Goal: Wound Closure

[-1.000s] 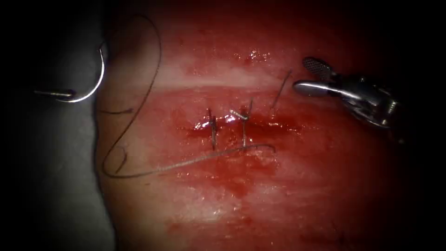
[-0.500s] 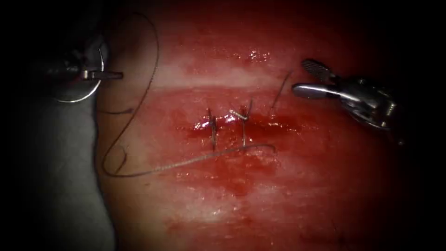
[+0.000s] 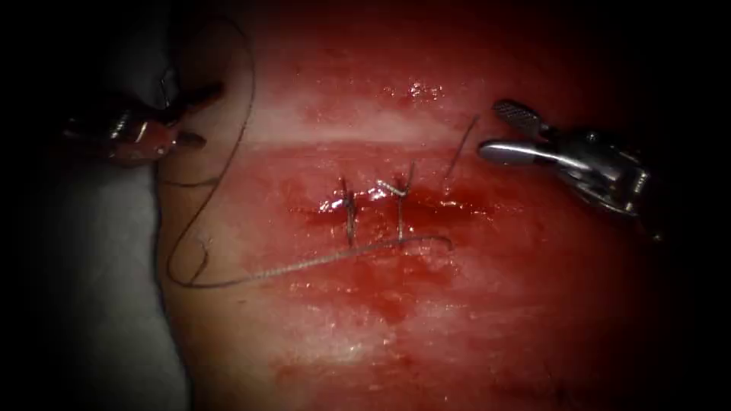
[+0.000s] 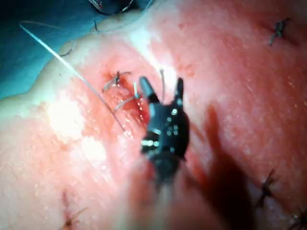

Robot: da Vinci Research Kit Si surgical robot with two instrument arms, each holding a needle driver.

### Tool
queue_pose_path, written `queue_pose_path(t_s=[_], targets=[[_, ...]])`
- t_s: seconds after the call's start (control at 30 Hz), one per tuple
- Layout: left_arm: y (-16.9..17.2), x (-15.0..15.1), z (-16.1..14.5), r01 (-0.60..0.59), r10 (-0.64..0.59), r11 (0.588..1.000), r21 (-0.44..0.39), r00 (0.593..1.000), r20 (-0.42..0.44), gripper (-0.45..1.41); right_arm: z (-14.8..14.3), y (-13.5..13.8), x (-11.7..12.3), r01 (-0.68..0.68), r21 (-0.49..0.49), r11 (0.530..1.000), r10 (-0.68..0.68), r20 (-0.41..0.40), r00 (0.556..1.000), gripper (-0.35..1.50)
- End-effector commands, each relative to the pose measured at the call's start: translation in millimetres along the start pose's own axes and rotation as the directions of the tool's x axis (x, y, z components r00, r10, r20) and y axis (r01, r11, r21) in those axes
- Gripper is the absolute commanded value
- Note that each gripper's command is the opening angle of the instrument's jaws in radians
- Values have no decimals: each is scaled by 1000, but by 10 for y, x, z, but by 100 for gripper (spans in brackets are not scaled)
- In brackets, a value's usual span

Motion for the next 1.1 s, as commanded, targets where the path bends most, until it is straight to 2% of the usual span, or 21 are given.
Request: queue_pose_path(t_s=[0.03,0.33,0.63,0.67,0.7,0.77,1.03,1.07,1.1], targets=[[8,8,10,-28,28,1000,-4,1000,-1,73,4,-6,-11,-3,2,1000,3,2,1000,133],[24,20,44,-216,214,972,-94,976,-32,74,6,-10,-15,0,9,1000,0,0,1000,133],[37,0,68,-255,255,958,-132,967,-16,71,4,-13,-17,1,18,1000,-1,0,1000,131],[38,-1,70,-255,255,958,-132,967,-16,64,4,-14,-17,1,18,1000,-1,0,1000,131],[39,-2,72,-256,257,957,-137,966,-16,39,4,-14,-17,2,19,1000,-2,0,1000,131],[41,-1,74,-266,264,947,-181,964,-34,-45,4,-14,-18,2,19,1000,-2,0,1000,131],[42,17,67,-256,244,944,-209,966,-84,-45,3,-15,-19,3,27,1000,-3,-1,1000,130],[36,19,56,-201,189,961,-188,979,-80,-45,2,-16,-18,2,29,1000,-2,0,1000,131],[36,19,56,-201,189,961,-188,979,-80,-45,2,-16,-18,2,29,1000,-2,0,1000,131]])
